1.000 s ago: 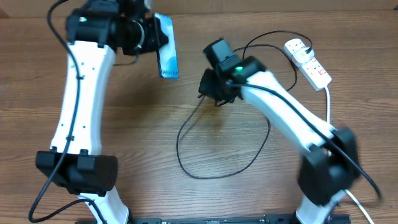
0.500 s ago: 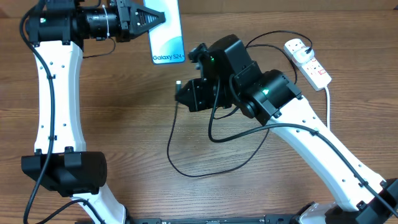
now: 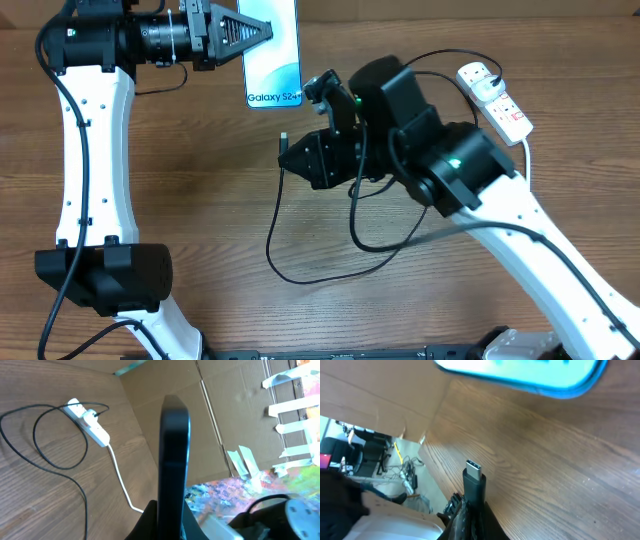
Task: Plug charger to phone and switch on socket
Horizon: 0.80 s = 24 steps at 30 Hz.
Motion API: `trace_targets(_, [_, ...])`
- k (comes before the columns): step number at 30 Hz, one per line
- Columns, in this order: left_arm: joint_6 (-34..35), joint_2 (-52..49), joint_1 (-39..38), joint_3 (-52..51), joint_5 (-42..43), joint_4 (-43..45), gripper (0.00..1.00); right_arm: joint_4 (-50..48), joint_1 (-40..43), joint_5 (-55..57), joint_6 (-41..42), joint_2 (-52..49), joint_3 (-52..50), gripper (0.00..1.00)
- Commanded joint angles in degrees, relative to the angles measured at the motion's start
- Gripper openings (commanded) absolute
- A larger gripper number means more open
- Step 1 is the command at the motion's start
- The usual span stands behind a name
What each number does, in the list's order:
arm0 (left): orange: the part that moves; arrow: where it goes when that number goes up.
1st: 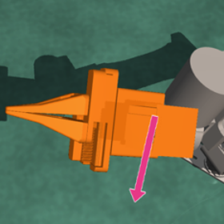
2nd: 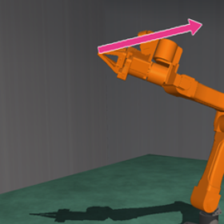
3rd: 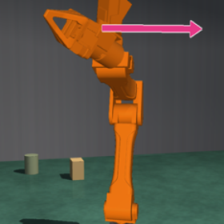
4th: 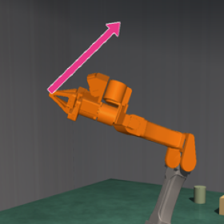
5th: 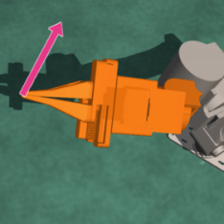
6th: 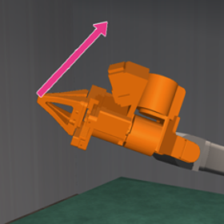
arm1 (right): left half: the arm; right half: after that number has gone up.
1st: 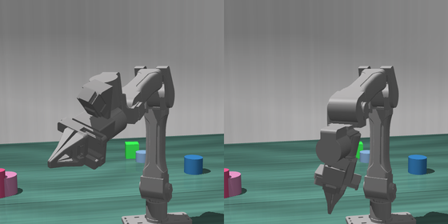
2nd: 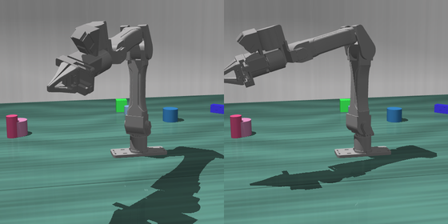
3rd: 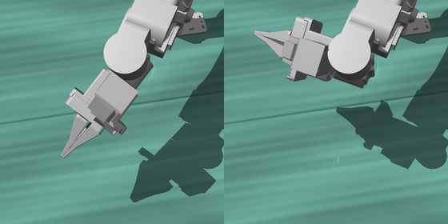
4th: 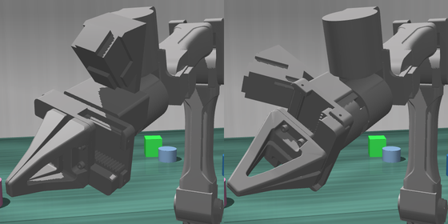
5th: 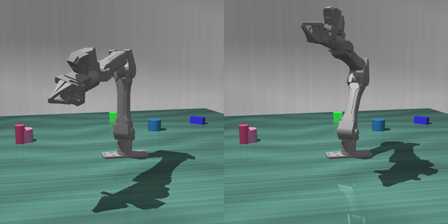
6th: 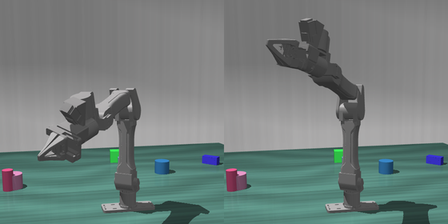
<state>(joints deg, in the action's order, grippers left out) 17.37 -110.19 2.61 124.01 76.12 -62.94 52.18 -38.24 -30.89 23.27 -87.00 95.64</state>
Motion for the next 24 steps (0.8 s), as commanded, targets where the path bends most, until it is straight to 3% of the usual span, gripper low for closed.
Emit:
trace_targets(1, [-2.64,0.79,-0.07,0.55,2.99,-1.33,0.04,-0.24,0.11,1.27,-0.52,2.43,2.34,0.04])
trace_targets(11, [-4.07,0.79,-1.97,0.55,3.5,-3.93,0.04,-0.15,0.04,7.15,3.56,2.01,2.25,0.04])
trace_targets(24, [-5.44,0.79,-2.38,0.55,7.19,-3.63,0.04,0.24,-0.37,6.84,5.27,-0.31,2.21,0.04])
